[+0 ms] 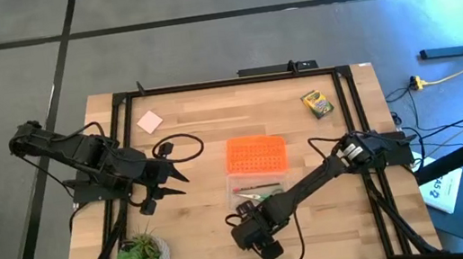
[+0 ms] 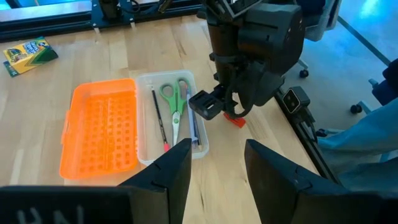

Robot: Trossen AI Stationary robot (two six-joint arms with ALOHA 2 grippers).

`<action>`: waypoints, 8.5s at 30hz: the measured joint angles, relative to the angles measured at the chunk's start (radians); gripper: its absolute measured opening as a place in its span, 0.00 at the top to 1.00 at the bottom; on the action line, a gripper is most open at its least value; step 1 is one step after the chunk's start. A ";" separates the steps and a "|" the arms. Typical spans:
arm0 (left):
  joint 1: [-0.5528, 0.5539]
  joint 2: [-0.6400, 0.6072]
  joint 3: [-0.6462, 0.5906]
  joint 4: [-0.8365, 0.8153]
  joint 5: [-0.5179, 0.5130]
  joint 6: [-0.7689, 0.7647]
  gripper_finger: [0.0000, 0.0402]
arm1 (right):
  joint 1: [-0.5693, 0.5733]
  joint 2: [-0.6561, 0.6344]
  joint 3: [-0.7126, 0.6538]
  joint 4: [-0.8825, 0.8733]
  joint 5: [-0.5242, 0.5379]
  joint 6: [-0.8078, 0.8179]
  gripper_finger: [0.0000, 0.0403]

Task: Pack school essentials
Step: Put the red eraser into the orange supply box

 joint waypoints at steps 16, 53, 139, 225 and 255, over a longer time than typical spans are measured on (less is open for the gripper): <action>0.000 0.000 0.000 0.000 0.000 0.000 0.65 | 0.002 0.047 0.000 0.021 0.021 0.000 0.55; 0.000 0.000 0.000 0.000 0.000 0.000 0.65 | 0.000 0.052 0.003 0.041 0.022 0.109 0.94; 0.000 0.000 0.000 0.000 0.000 0.000 0.65 | 0.008 0.072 0.051 -0.074 0.033 0.161 0.76; 0.000 0.000 0.000 0.000 0.000 -0.001 0.65 | -0.139 0.072 0.390 -0.435 0.033 0.164 0.79; 0.000 0.000 0.000 0.000 0.000 -0.001 0.65 | -0.225 0.072 0.206 -0.311 -0.057 0.242 0.80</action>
